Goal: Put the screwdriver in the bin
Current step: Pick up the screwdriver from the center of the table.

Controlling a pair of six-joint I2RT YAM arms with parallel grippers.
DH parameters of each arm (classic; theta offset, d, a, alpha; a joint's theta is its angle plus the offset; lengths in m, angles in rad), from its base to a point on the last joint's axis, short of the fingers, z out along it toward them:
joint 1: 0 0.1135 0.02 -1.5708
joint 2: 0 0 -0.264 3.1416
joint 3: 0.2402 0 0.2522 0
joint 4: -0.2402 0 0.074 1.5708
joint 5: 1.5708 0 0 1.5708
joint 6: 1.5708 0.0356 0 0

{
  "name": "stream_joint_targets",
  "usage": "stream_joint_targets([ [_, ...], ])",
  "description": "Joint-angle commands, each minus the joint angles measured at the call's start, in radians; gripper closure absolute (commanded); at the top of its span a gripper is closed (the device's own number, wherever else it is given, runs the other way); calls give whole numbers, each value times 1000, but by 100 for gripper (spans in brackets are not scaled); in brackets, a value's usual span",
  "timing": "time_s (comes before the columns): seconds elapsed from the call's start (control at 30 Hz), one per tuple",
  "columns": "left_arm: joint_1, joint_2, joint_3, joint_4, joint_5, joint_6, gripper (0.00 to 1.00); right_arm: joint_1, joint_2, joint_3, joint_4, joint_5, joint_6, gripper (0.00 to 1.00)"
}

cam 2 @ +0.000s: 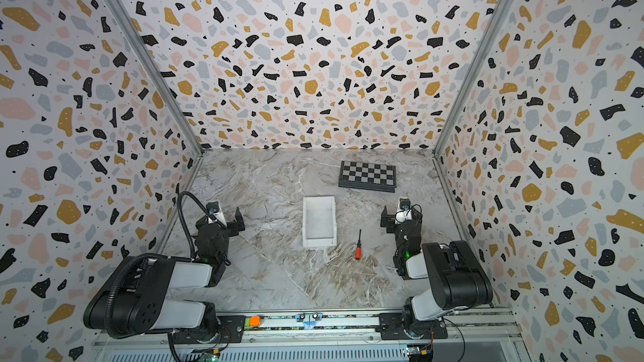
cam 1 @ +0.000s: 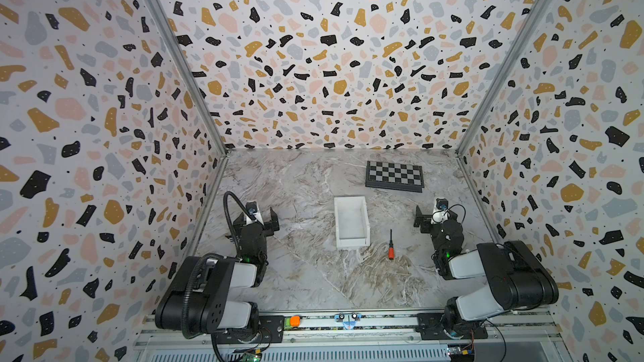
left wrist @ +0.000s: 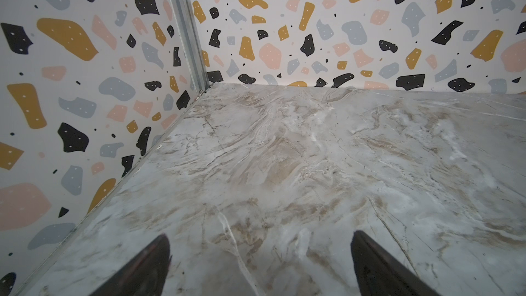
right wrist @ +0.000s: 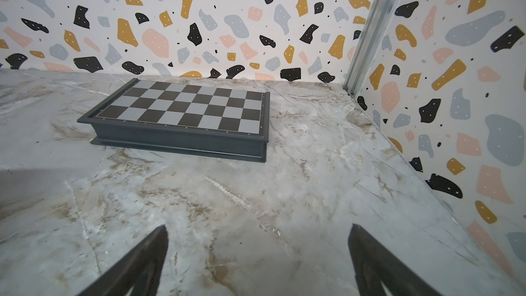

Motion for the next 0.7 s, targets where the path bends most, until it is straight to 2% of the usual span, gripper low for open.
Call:
stream_joint_targets([
  [0.0,5,-3,13,61,2,12,0,-4,-15,20,0,4,2,1],
  [0.53,8,-9,13,57,-38,-2,0,-7,-15,23,-3,0,6,1],
  [0.6,7,-38,29,15,-118,-39,0,-7,-15,18,2,0,6,1],
  [0.67,8,-100,81,-143,-162,-62,0,-7,-18,17,2,0,7,1],
])
